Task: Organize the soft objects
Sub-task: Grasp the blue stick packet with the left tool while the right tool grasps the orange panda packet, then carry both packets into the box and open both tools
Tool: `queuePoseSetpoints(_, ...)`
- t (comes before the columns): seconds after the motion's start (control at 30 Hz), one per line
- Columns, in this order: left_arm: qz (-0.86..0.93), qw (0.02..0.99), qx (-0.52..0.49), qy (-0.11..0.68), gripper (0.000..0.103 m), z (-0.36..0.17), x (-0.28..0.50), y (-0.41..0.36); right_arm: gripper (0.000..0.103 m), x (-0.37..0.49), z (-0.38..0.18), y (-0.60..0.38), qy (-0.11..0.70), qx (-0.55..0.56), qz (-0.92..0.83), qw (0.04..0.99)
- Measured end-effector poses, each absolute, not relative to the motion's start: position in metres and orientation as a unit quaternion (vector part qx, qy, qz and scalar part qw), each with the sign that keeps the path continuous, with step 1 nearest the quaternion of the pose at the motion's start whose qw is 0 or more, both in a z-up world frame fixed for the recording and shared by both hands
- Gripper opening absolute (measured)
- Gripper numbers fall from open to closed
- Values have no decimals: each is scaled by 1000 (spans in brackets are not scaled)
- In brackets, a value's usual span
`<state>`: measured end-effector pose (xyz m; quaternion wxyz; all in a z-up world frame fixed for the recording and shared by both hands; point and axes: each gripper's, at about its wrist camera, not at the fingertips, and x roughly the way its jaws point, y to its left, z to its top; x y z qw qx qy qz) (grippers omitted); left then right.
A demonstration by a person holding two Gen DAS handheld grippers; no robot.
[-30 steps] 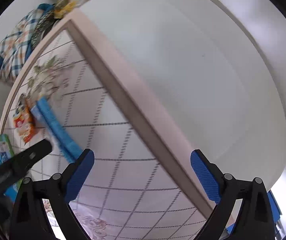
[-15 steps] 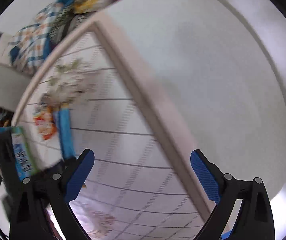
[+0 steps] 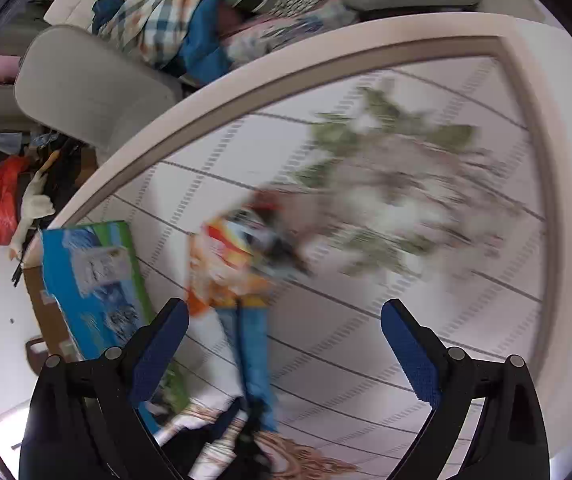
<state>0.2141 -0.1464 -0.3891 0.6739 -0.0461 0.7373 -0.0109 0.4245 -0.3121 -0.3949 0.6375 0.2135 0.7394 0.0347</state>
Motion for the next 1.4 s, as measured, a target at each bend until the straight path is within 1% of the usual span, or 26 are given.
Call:
queuePoseSetpoints(0.13, -8, 672, -55, 738, 17, -393, 214, -127, 99, 445, -413, -291, 753, 185, 25, 631)
queuePoseSetpoints(0.17, -8, 672, -55, 738, 17, -393, 213, -126, 92, 448, -418, -286, 757, 176, 25, 628)
queuePoseSetpoints(0.2, -8, 673, -56, 738, 17, -394, 210, -125, 77, 452, -426, -280, 765, 165, 30, 622)
queuePoseSetpoints(0.23, -8, 674, -54, 737, 17, -394, 215, -129, 76, 451, -430, -277, 769, 158, 33, 618)
queuePoseSetpoints(0.27, -9, 674, -52, 737, 17, -397, 228, -134, 69, 450, -434, -274, 770, 154, 35, 618)
queuePoseSetpoints(0.33, -11, 676, -44, 736, 17, -394, 234, -131, 49, 445, -435, -271, 771, 152, 42, 617)
queuePoseSetpoints(0.4, -15, 678, -38, 734, 14, -394, 238, -136, 39, 437, -429, -271, 764, 139, 41, 629)
queuePoseSetpoints(0.5, -22, 684, -37, 728, 12, -381, 242, -146, 31, 424, -417, -280, 755, 135, 39, 640)
queuePoseSetpoints(0.57, -31, 690, -41, 722, 12, -369, 244, -145, 30, 416, -407, -289, 746, 136, 35, 651)
queuePoseSetpoints(0.67, -48, 705, -44, 707, 7, -342, 244, -145, 30, 395, -385, -311, 729, 146, 30, 668)
queuePoseSetpoints(0.83, -76, 733, -50, 674, 7, -294, 247, -143, 30, 353, -352, -338, 706, 168, 25, 688)
queuePoseSetpoints(0.87, -83, 734, -49, 673, 7, -288, 251, -142, 30, 348, -348, -341, 704, 171, 25, 689)
queuePoseSetpoints(0.93, -102, 723, -43, 682, 9, -295, 257, -143, 30, 333, -344, -351, 700, 176, 20, 692)
queuePoseSetpoints(0.97, -102, 715, -32, 690, 11, -304, 259, -146, 30, 328, -343, -355, 697, 176, 14, 695)
queuePoseSetpoints(1.0, -99, 704, -23, 703, 18, -317, 260, -149, 30, 325, -344, -358, 696, 176, 10, 696)
queuePoseSetpoints(1.07, -97, 668, -41, 737, 24, -349, 259, -150, 30, 314, -345, -367, 697, 186, -3, 693)
queuePoseSetpoints(1.13, -96, 630, -55, 769, 24, -382, 263, -152, 30, 304, -350, -373, 698, 189, -13, 691)
queuePoseSetpoints(1.2, -92, 613, -52, 783, 25, -403, 266, -156, 30, 296, -356, -377, 700, 194, -22, 688)
queuePoseSetpoints(1.23, -96, 608, -50, 786, 28, -410, 268, -160, 30, 291, -359, -380, 701, 198, -24, 685)
queuePoseSetpoints(1.3, -100, 624, -43, 774, 45, -408, 273, -168, 30, 283, -364, -385, 704, 201, -32, 680)
queuePoseSetpoints(1.37, -108, 621, -10, 776, 56, -410, 274, -184, 30, 278, -371, -389, 707, 205, -36, 675)
queuePoseSetpoints(1.4, -106, 624, 5, 775, 56, -410, 273, -189, 30, 276, -374, -391, 710, 209, -38, 672)
